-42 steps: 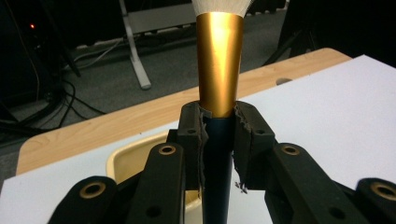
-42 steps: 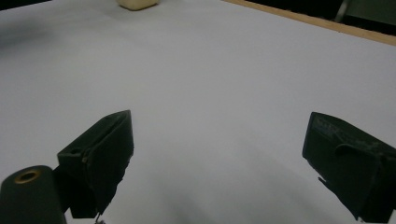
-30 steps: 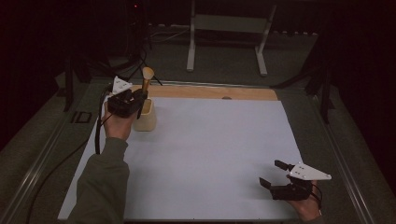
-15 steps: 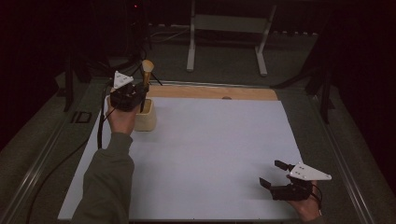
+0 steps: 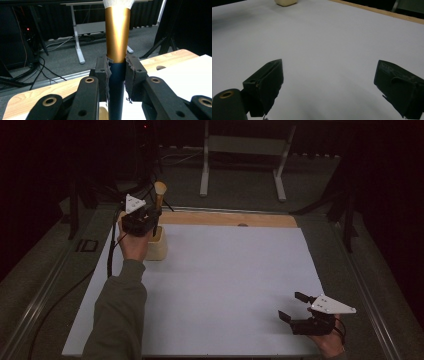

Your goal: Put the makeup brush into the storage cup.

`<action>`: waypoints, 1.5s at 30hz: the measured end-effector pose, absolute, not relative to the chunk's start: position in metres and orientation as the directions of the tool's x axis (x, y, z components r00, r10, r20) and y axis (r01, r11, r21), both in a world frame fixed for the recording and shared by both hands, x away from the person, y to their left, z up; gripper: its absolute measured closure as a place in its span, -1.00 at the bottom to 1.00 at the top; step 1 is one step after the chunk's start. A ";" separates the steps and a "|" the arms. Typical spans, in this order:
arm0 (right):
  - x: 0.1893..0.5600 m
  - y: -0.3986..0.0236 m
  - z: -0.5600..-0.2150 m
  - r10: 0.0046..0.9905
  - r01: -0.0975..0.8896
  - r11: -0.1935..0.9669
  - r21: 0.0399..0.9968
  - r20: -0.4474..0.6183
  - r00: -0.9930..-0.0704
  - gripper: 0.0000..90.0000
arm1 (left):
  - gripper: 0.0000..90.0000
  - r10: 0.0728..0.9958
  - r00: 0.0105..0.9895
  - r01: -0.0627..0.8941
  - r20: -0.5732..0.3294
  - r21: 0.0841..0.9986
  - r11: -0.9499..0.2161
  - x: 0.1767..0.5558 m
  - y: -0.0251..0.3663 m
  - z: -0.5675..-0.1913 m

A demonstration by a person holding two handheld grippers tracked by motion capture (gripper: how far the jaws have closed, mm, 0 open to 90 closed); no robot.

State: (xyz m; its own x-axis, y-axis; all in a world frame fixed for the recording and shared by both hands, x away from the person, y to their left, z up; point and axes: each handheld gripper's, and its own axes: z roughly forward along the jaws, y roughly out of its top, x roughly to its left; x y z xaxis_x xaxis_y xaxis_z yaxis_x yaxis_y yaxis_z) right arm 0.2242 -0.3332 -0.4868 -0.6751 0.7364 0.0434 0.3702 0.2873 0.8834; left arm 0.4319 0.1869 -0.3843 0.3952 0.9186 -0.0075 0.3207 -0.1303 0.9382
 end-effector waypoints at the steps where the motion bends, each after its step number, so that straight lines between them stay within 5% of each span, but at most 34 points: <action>1: 0.224 -0.333 -0.487 0.736 0.368 0.287 0.884 0.042 -0.675 -0.81 | 0.67 0.920 0.393 0.322 -0.010 0.938 -0.128 0.433 0.187 -0.385; 42: 0.223 -0.335 -0.487 0.740 0.372 0.286 0.883 0.043 -0.671 -0.81 | 0.65 0.930 0.366 0.420 -0.035 0.898 -0.131 0.437 0.200 -0.434; 44: 0.223 -0.335 -0.487 0.740 0.372 0.286 0.883 0.042 -0.671 -0.81 | 0.48 0.925 0.376 0.404 -0.048 0.907 -0.117 0.435 0.201 -0.432; 45: 0.223 -0.335 -0.487 0.740 0.371 0.286 0.883 0.042 -0.671 -0.81 | 0.14 0.930 0.365 0.390 -0.045 0.914 -0.109 0.435 0.199 -0.431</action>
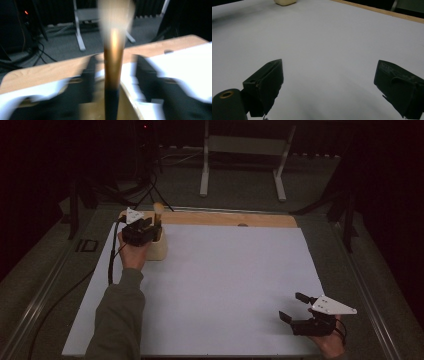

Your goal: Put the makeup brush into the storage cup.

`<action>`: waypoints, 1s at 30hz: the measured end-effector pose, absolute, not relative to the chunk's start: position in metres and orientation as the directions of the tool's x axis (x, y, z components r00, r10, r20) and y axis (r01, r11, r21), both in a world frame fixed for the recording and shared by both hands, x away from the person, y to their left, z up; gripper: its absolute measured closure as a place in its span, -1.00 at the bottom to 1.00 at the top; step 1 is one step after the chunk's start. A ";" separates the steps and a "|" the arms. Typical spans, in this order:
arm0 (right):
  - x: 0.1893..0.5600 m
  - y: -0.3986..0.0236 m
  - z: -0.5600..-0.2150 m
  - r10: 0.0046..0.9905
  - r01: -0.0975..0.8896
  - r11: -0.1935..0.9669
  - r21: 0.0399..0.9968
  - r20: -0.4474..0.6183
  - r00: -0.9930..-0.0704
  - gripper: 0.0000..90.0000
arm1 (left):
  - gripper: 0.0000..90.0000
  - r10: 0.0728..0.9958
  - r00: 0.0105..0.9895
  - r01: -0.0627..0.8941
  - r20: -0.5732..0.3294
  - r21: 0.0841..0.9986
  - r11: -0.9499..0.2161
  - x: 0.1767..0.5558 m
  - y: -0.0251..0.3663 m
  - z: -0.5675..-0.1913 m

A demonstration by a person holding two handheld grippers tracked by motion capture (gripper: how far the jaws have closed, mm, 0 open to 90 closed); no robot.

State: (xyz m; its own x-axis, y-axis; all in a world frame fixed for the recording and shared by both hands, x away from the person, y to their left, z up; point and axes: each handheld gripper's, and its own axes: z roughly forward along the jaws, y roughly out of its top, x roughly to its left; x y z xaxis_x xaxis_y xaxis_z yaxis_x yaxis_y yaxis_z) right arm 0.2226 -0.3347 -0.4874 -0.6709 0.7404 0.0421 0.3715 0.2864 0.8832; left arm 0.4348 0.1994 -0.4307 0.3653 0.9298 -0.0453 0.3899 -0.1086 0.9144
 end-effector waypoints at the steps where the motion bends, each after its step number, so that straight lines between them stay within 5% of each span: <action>1: 0.223 -0.335 -0.487 0.741 0.372 0.286 0.883 0.042 -0.670 -0.81 | -0.24 0.937 0.348 0.395 -0.038 0.912 -0.110 0.435 0.197 -0.430; 2: 0.223 -0.335 -0.487 0.741 0.373 0.286 0.882 0.043 -0.670 -0.81 | -0.51 0.937 0.348 0.395 -0.038 0.912 -0.110 0.435 0.197 -0.430; 6: 0.222 -0.334 -0.487 0.740 0.372 0.287 0.883 0.042 -0.671 -0.81 | -0.81 0.940 0.336 0.440 -0.053 0.892 -0.107 0.438 0.197 -0.432; 30: 0.223 -0.334 -0.487 0.741 0.373 0.290 0.882 0.040 -0.670 -0.81 | -0.89 0.932 0.360 0.427 -0.040 0.895 -0.127 0.429 0.201 -0.423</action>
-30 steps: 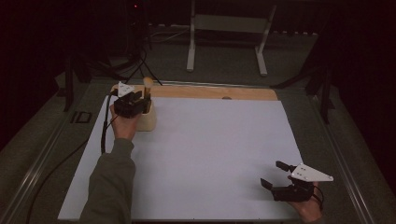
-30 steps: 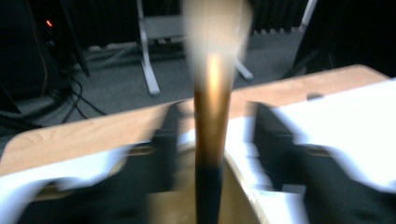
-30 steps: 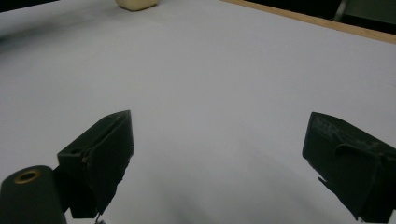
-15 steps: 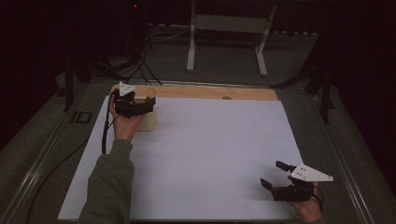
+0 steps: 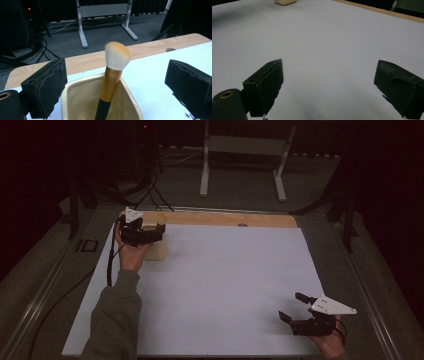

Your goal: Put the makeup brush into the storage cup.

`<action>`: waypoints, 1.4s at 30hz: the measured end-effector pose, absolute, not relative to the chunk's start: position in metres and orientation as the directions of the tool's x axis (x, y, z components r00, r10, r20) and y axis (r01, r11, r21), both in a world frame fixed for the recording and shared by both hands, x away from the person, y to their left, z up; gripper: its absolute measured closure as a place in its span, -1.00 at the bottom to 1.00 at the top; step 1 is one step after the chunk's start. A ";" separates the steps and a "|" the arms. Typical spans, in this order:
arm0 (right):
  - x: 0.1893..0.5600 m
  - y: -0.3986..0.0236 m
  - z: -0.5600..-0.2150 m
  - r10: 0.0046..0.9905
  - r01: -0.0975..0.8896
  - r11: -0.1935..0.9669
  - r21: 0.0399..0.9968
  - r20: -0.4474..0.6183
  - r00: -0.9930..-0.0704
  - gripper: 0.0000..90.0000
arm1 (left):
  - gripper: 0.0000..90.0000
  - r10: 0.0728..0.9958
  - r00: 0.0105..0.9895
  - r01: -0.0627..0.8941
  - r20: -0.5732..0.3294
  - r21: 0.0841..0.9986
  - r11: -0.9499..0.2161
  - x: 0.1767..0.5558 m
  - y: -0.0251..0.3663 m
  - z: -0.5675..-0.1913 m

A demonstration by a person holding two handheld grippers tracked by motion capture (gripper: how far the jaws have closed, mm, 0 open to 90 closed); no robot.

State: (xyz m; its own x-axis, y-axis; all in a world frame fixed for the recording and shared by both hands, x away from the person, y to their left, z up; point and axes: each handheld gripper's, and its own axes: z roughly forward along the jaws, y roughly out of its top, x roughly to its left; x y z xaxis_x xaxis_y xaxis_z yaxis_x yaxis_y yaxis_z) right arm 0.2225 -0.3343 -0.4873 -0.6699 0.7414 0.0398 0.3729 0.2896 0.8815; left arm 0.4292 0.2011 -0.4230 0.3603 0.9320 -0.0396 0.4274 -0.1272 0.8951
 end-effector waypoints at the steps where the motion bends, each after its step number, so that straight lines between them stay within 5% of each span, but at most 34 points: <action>1: 0.223 -0.334 -0.487 0.742 0.373 0.289 0.882 0.040 -0.670 -0.81 | -0.89 0.931 0.363 0.428 -0.041 0.894 -0.128 0.428 0.201 -0.421; 42: 0.222 -0.335 -0.487 0.749 0.373 0.283 0.884 0.039 -0.661 -0.81 | -0.96 0.876 0.481 0.448 -0.025 0.866 -0.221 0.401 0.189 -0.415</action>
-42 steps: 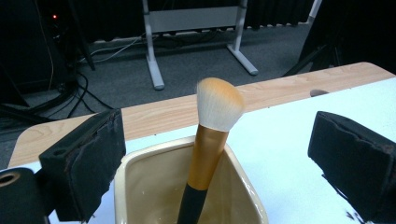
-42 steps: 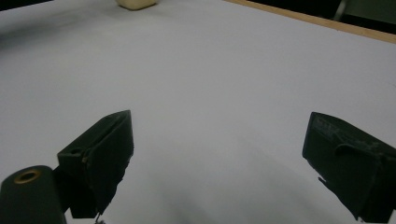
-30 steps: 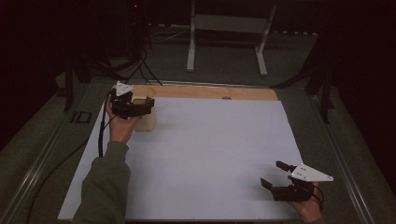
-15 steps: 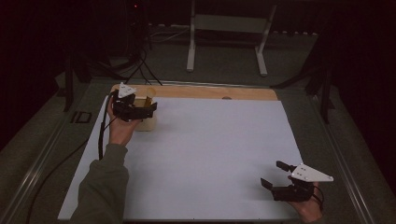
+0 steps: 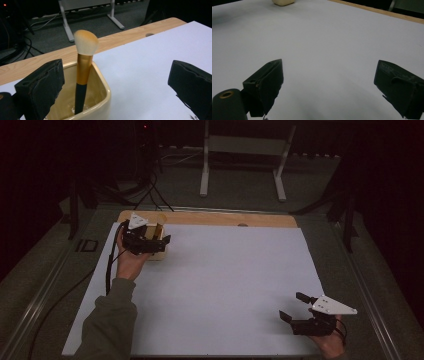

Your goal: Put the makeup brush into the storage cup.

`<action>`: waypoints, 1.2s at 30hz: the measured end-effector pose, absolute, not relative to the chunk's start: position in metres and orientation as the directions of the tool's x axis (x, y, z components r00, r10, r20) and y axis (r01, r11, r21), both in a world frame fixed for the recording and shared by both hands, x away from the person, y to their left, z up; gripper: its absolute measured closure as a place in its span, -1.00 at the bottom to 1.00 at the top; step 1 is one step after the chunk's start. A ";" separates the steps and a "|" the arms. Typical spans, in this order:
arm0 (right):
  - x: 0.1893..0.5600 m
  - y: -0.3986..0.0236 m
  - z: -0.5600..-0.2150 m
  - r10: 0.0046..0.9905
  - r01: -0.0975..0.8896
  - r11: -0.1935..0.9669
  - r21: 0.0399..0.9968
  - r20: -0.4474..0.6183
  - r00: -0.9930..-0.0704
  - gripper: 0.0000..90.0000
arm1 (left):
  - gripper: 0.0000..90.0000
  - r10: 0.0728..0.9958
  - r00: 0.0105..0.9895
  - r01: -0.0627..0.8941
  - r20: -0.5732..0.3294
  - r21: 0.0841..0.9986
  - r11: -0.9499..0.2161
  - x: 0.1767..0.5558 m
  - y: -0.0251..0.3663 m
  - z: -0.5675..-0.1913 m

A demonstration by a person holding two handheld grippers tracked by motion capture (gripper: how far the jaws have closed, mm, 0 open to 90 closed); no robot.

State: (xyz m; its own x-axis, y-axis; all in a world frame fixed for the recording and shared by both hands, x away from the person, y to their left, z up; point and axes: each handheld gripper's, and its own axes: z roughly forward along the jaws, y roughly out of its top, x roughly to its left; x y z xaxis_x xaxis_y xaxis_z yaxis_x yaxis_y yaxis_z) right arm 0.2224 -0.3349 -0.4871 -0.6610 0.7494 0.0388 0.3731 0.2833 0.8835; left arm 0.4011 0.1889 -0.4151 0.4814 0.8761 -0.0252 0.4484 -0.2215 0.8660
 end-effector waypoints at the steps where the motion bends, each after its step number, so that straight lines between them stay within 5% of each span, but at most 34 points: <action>1: 0.222 -0.335 -0.487 0.750 0.375 0.283 0.883 0.040 -0.660 -0.81 | -0.96 0.874 0.485 0.448 -0.026 0.866 -0.223 0.400 0.189 -0.415; 36: 0.224 -0.336 -0.487 0.765 0.382 0.263 0.886 0.050 -0.642 -0.81 | -0.96 0.834 0.551 0.404 0.000 0.875 -0.267 0.364 0.187 -0.426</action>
State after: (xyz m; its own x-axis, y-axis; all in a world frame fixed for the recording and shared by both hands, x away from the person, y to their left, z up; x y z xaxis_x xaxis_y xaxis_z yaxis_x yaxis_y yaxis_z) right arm 0.2239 -0.3362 -0.4875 -0.6423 0.7648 0.0503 0.3822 0.2627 0.8860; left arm 0.3639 0.1874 -0.4257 0.5514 0.8343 0.0001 0.4042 -0.2672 0.8748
